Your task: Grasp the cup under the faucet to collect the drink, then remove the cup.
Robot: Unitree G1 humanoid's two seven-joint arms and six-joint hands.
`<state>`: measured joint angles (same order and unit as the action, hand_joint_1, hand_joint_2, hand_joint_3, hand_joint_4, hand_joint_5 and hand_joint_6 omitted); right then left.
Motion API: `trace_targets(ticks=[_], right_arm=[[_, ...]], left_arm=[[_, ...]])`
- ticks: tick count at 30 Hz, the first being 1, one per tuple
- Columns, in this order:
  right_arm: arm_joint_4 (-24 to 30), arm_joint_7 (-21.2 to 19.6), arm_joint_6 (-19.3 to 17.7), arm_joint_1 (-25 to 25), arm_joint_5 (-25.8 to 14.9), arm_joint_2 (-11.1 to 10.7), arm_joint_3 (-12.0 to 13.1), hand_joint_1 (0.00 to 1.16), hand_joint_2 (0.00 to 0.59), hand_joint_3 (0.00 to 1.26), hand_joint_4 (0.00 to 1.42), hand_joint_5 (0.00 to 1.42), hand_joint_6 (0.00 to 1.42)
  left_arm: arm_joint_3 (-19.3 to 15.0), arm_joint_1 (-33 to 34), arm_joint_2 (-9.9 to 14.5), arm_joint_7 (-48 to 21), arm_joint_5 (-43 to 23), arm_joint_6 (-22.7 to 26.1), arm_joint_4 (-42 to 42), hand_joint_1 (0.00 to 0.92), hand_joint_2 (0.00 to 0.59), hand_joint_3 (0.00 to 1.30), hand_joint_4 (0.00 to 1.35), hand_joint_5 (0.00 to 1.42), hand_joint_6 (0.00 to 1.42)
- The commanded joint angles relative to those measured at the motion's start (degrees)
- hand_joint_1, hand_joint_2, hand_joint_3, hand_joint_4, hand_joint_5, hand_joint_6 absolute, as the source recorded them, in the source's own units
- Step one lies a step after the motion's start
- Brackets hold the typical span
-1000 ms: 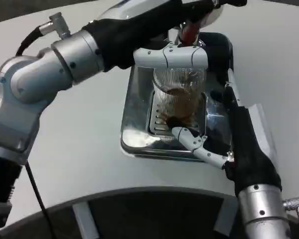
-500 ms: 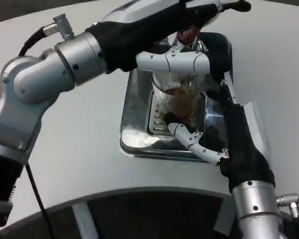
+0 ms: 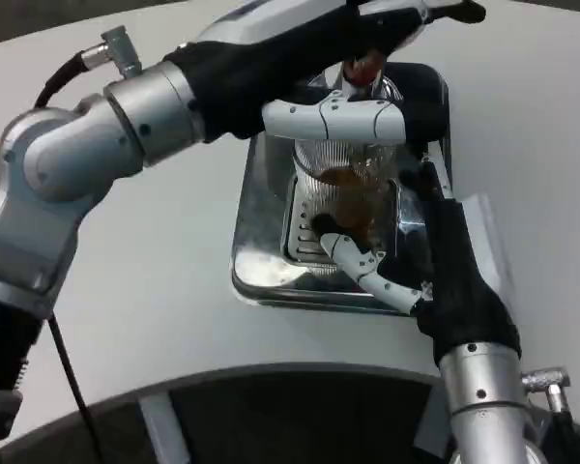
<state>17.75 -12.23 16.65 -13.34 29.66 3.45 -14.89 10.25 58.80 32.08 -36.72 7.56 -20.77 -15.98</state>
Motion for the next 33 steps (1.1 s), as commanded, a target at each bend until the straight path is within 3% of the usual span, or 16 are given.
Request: trace_targets(ticks=[1,33], right_arm=[[-1.8,-1.6,-0.3,-0.9,-0.6,2.3,-0.1,0.75,0.239,0.01,0.03,0.12,0.1],[-9.9,-6.4,-0.6,-5.4,-2.0,3.6,0.5,0.74,0.249,0.0,0.0,0.1,0.06]], left_arm=[[1.8,-1.8,1.3,-2.5,2.5,0.9,-1.7,0.0,0.086,0.14,0.02,0.06,0.13],[1.5,-1.4,2.2,-2.8,2.3,0.1,-2.4,0.0,0.094,0.15,0.03,0.06,0.14]])
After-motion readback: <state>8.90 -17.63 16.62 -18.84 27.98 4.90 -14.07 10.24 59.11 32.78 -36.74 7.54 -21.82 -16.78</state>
